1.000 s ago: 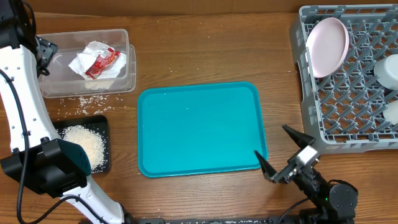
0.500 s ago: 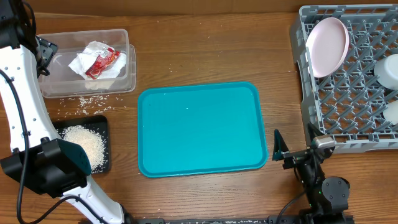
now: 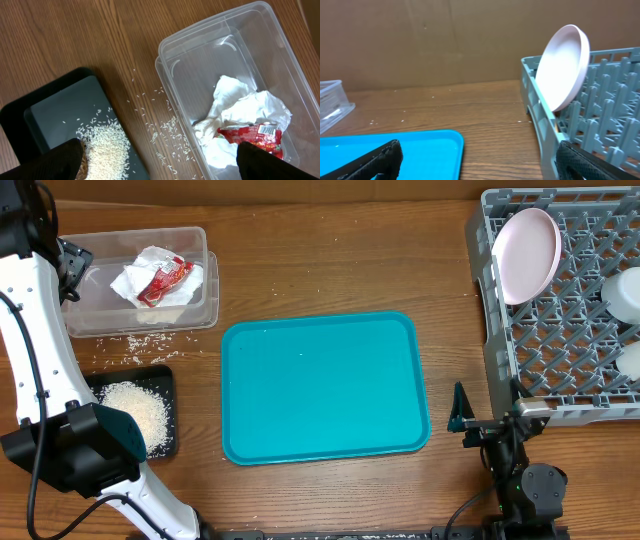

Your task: Sort waste into correct bins and load items into the dishwasher

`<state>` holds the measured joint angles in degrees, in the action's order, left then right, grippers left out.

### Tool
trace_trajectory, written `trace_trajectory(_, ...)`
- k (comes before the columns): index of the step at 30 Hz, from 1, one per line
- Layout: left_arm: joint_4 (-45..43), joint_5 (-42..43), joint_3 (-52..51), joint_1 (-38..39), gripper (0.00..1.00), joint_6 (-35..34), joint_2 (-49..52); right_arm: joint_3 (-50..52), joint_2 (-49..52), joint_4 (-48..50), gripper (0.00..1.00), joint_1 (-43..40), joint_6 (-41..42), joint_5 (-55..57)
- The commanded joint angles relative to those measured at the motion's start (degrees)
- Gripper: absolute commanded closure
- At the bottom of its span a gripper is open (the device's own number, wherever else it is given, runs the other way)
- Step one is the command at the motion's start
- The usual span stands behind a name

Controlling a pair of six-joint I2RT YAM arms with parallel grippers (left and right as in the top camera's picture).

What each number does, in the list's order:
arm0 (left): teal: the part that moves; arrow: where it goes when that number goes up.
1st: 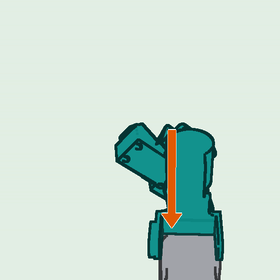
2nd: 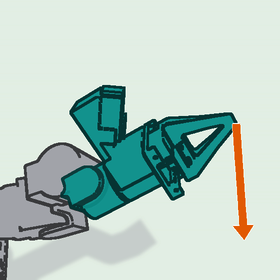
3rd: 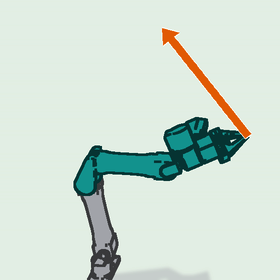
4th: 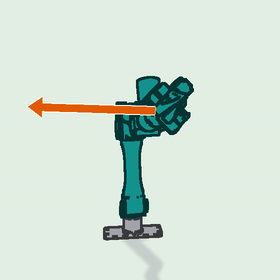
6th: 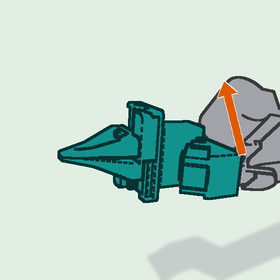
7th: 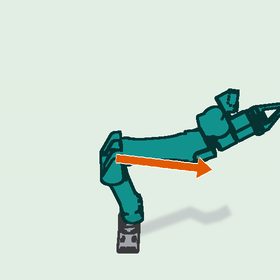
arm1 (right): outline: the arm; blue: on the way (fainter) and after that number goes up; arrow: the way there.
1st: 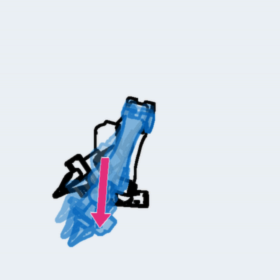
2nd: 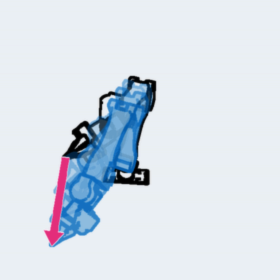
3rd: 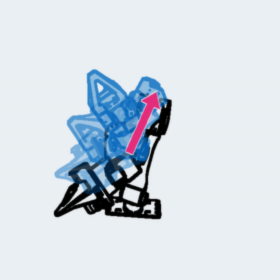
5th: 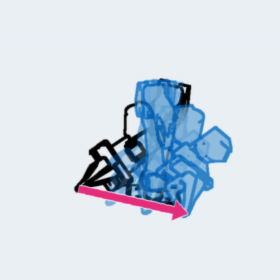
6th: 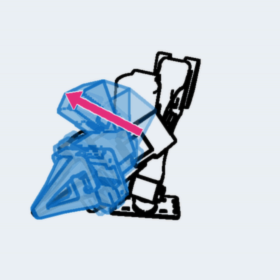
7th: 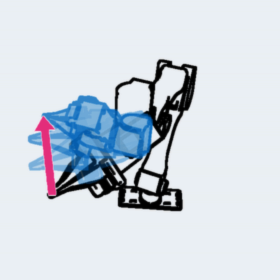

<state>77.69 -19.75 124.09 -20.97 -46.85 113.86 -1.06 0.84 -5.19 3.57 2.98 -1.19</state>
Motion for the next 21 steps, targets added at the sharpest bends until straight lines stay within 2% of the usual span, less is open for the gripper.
trace_trajectory(1,0.0,-0.7,-0.2,0.4,0.00,-1.2,-1.7,0.6,-0.7,0.2,0.00,-1.3,0.0,0.3)
trace_trajectory(21,0.0,-0.7,-0.2,0.4,0.00,-1.2,-1.7,0.6,-0.7,0.4,0.00,-1.4,0.0,0.3)
